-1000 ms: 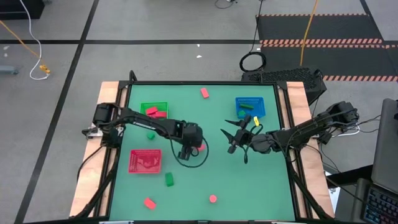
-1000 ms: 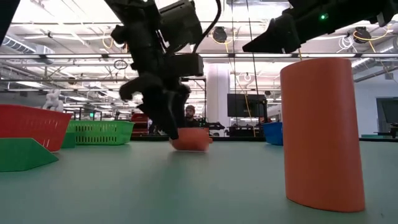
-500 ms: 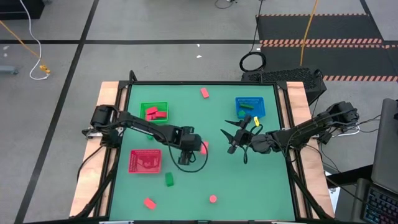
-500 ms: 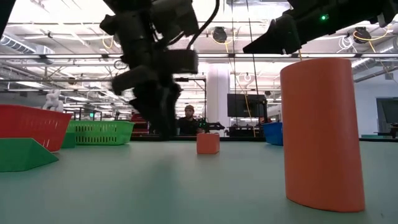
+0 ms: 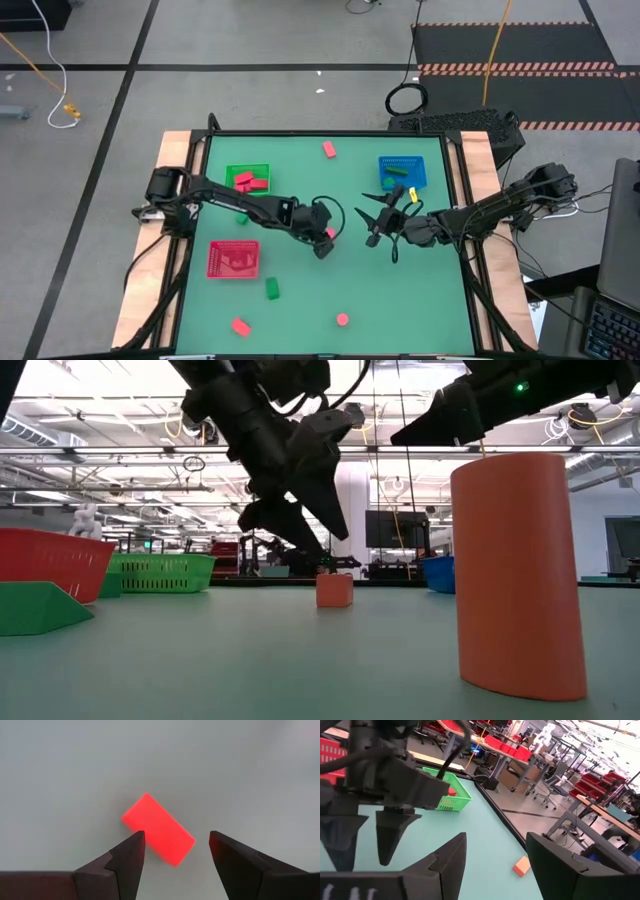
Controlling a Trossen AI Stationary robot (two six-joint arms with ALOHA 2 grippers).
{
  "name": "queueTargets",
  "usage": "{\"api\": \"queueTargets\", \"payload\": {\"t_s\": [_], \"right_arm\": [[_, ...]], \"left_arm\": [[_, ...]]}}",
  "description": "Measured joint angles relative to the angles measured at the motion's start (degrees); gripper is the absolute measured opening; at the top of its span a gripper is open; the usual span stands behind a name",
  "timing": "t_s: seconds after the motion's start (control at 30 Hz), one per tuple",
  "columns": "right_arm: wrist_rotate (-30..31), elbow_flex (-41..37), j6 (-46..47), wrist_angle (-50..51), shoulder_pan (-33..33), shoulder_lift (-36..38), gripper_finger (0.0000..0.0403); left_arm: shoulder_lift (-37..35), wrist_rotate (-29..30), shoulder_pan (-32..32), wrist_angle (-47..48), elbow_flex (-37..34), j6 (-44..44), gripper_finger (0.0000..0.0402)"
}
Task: Sort & place blocks by color
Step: Put the orange block into the red bin
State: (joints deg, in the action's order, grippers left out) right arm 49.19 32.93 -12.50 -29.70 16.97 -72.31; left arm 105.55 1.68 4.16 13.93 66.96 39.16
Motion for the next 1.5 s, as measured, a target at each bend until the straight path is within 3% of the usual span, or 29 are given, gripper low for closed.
{"api": "queueTargets", "payload": {"t_s": [0.4,1.1,1.5], "right_arm": [[0.00,0.01,-0.09,0.91,0.00,0.00,0.0199],[0.02,0.01,-0.35,1.29,0.00,0.00,0.0199],[0.02,0.00,-0.36,1.30,0.00,0.00,0.0199]], "left_arm": [[5.71,0.26,-0.02,-3.29,0.12,8.97,0.0225],[5.89,-0.03,-0.74,2.35,0.22,5.80,0.0225],[3.90,-10.85,-2.17,13.87,0.13,2.80,0.0225]]}}
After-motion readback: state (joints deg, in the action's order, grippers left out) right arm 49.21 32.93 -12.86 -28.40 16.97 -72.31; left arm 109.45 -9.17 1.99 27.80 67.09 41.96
